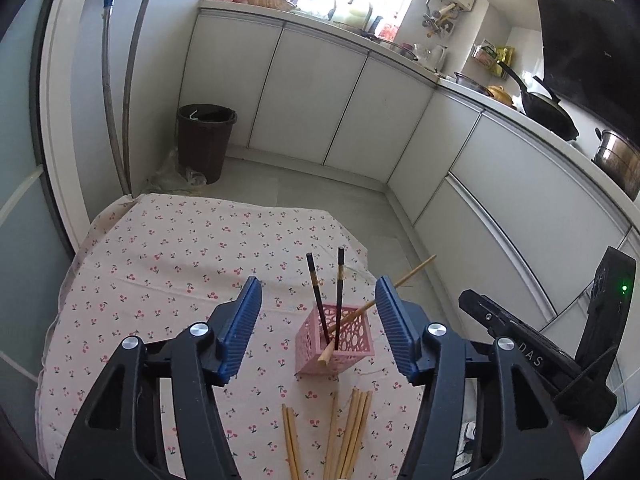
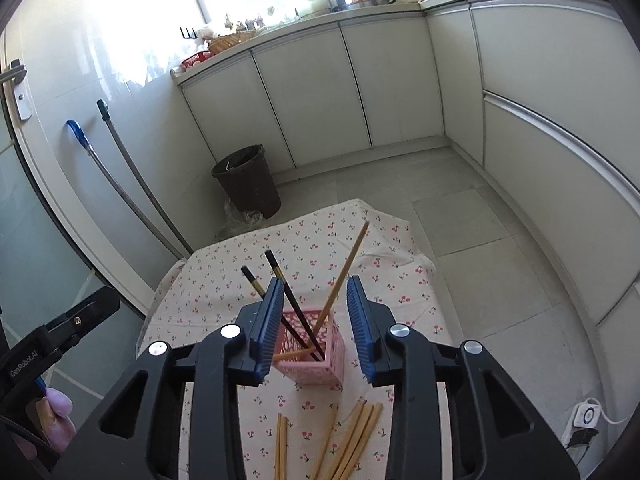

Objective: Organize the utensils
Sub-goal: 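Withdraw both grippers from the basket back toward the sticks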

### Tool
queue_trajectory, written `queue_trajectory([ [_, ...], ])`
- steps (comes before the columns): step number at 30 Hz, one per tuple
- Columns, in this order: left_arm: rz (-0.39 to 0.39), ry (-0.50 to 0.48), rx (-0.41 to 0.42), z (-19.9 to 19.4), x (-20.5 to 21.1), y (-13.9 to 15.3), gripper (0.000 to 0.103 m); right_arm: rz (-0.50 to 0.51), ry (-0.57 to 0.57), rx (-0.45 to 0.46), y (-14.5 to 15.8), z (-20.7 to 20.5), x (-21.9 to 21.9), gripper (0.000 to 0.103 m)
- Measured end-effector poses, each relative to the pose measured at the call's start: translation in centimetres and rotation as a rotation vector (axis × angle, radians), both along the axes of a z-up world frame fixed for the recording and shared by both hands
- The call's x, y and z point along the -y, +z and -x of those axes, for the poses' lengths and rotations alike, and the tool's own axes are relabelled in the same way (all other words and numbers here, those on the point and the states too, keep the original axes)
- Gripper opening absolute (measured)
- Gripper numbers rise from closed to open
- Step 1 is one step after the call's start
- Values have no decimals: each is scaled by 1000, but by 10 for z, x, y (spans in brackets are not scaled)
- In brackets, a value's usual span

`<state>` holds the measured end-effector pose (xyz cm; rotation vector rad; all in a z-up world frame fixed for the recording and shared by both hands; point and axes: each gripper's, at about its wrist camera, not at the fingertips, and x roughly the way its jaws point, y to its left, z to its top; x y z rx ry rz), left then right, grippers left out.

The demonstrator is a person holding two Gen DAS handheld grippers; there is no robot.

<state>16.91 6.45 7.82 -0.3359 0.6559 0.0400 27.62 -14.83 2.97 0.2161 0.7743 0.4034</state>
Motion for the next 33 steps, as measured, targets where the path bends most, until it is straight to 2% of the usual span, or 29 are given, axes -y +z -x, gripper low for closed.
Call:
queue_trajectory([
  [5, -15, 15, -64, 15, 6, -27, 76, 33, -12, -24, -20, 23, 4, 57],
  [8, -18, 16, -128, 19, 9, -47, 83, 59, -30, -48, -34, 34, 5, 71],
  [10, -22, 12, -165, 21, 13, -61, 85, 77, -34, -67, -44, 39, 5, 76],
  [15, -24, -8, -237, 24, 19, -86, 91, 112, -31, -125, -65, 44, 4, 82],
  [21, -51, -14, -266, 25, 24, -98, 94, 136, -30, -172, -82, 50, 8, 89],
  [26, -38, -4, -317, 20, 16, -111, 96, 152, -72, -270, -106, 53, 26, 94],
  [30, -21, -14, -407, 12, 11, -133, 96, 171, -112, -334, -121, 57, 40, 94],
  [33, 8, -46, -533, 2, 9, -167, 96, 176, -138, -362, -128, 59, 47, 94],
])
